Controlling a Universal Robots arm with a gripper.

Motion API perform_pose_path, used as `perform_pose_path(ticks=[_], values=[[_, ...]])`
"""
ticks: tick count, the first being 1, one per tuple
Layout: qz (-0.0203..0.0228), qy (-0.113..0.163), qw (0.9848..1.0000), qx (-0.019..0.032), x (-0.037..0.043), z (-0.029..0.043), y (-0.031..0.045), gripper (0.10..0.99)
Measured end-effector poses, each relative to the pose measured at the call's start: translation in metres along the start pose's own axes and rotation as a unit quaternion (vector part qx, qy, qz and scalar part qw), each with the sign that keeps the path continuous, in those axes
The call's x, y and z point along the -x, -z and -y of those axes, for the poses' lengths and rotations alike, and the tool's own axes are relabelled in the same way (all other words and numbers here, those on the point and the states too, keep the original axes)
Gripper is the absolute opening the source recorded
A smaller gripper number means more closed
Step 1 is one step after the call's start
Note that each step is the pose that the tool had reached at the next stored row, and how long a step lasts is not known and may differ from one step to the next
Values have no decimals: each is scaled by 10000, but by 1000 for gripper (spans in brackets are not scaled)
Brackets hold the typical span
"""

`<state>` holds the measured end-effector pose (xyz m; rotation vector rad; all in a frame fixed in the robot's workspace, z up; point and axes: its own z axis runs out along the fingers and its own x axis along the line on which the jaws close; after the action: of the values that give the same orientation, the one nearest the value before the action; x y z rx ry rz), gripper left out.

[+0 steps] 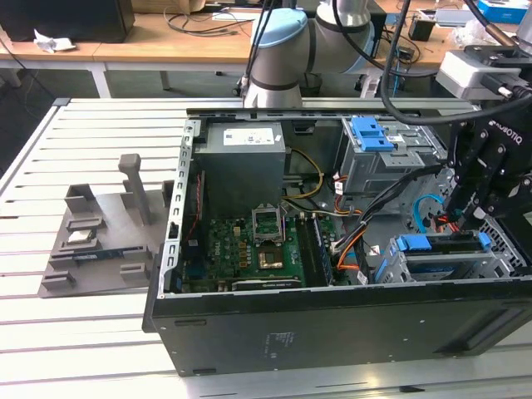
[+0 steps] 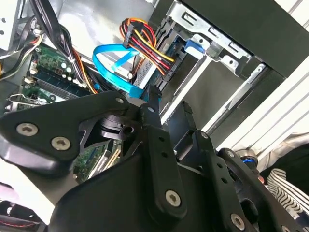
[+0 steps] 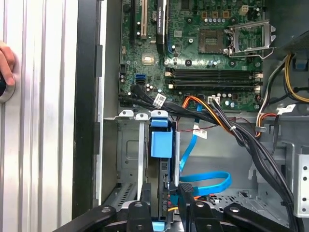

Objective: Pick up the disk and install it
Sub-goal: 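Insert the second disk wire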

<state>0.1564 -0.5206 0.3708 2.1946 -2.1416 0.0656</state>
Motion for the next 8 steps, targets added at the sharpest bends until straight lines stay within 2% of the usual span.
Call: perform_pose_path(ticks=[8], values=[[0, 6, 10000, -1, 0, 0, -4, 345]])
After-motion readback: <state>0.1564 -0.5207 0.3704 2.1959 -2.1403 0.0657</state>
